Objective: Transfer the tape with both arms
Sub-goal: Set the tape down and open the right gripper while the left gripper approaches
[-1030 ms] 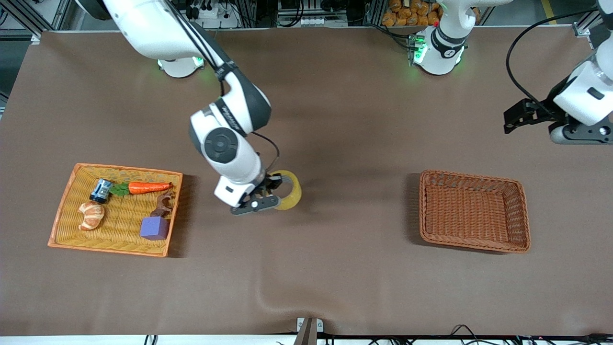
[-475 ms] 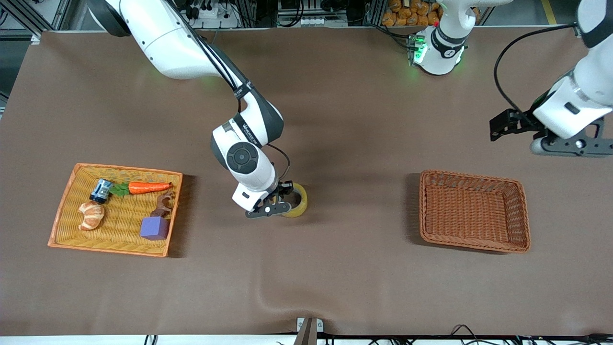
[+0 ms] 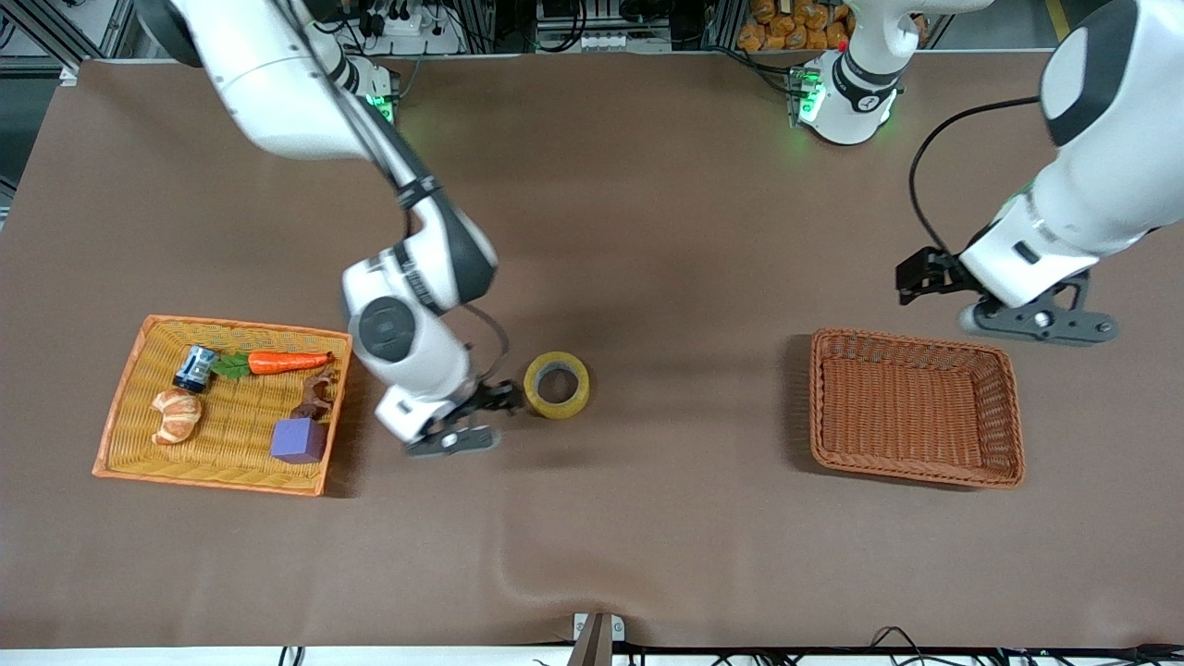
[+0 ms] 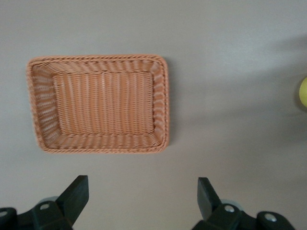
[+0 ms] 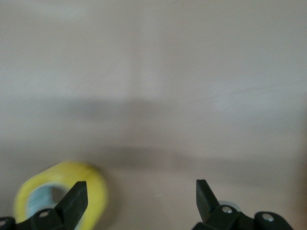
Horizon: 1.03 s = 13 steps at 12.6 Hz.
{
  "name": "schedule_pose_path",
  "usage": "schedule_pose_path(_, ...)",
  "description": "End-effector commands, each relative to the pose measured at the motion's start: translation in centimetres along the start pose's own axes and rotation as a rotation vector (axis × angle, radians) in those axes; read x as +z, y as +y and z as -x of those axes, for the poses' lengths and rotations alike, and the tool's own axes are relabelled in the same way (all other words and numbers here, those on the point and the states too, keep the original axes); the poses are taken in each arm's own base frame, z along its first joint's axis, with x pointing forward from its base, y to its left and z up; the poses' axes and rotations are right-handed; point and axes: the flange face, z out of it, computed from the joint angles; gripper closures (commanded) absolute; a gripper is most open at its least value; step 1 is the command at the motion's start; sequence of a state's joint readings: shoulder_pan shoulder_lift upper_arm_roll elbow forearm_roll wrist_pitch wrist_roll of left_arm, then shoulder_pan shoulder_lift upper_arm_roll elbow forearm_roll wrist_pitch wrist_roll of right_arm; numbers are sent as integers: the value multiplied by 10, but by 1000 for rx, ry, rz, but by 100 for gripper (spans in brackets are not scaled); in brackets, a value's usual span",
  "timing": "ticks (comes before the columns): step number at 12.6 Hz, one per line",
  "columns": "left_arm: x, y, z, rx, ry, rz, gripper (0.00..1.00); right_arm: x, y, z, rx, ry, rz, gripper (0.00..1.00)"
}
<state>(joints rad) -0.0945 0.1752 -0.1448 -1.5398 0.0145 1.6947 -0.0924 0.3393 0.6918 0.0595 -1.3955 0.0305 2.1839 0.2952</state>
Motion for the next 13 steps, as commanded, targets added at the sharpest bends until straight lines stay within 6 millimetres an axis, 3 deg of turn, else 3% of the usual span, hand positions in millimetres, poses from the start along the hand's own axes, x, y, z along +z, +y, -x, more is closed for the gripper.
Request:
schedule_pose_path(1, 24, 47, -13, -30, 1, 20, 0, -45, 80, 0, -5, -57, 16, 0)
schedule_pose_path(3, 45, 81, -20, -110, 6, 28, 0, -70, 130, 17, 18, -85, 30, 0)
schedule_pose_path(5, 86, 142, -23, -183, -23, 22, 0, -96, 171, 37, -33, -82, 57, 0)
schedule_pose_path(7, 113, 168, -39, -265, 8, 54, 0, -127, 204, 50, -120, -76, 64, 0)
schedule_pose_path(9, 147, 227, -42, -329, 34, 83, 0, -157, 215, 55, -150, -71, 68, 0)
schedule_pose_path(13, 205, 295, -50, -397, 46, 118, 0, -195, 213, 65, -147, -45, 79, 0)
